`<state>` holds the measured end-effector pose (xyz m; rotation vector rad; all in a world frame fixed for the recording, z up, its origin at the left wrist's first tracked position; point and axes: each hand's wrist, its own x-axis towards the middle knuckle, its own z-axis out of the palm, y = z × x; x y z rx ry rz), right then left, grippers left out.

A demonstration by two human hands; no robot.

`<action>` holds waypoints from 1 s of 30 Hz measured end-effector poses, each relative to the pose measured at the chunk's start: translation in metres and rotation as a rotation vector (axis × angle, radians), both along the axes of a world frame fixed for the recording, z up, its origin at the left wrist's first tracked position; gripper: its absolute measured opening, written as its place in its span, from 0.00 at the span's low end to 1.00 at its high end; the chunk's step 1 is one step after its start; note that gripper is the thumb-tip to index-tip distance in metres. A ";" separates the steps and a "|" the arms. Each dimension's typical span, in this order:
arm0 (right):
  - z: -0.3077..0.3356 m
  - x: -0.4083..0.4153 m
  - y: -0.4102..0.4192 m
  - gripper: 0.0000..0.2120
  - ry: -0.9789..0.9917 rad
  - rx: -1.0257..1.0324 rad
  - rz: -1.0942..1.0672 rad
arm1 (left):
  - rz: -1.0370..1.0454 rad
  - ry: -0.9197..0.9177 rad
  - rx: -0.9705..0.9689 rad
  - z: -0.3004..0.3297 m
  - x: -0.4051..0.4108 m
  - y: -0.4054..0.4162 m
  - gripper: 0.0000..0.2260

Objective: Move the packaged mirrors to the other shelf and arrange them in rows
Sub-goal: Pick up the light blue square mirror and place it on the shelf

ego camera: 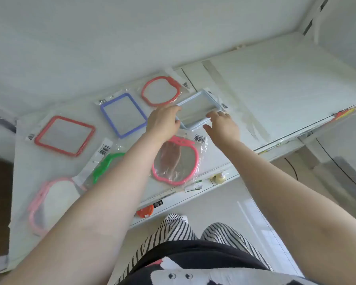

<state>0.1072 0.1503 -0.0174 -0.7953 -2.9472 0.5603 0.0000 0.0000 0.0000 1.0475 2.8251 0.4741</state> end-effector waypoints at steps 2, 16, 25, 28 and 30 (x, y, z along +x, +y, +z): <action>-0.012 -0.009 0.005 0.19 -0.025 -0.022 -0.073 | 0.006 -0.031 -0.037 -0.010 -0.013 0.012 0.21; -0.052 -0.044 0.021 0.16 -0.099 -0.040 -0.171 | 0.173 -0.277 -0.073 -0.063 -0.058 0.050 0.29; -0.052 -0.056 0.032 0.20 -0.037 -0.335 -0.367 | 0.316 -0.389 -0.013 -0.061 -0.063 0.058 0.29; -0.049 -0.052 0.036 0.21 0.079 -0.573 -0.451 | 0.396 -0.567 0.183 -0.054 -0.059 0.058 0.19; -0.044 -0.045 0.036 0.24 0.170 -0.737 -0.476 | 0.429 -0.660 0.286 -0.049 -0.052 0.060 0.17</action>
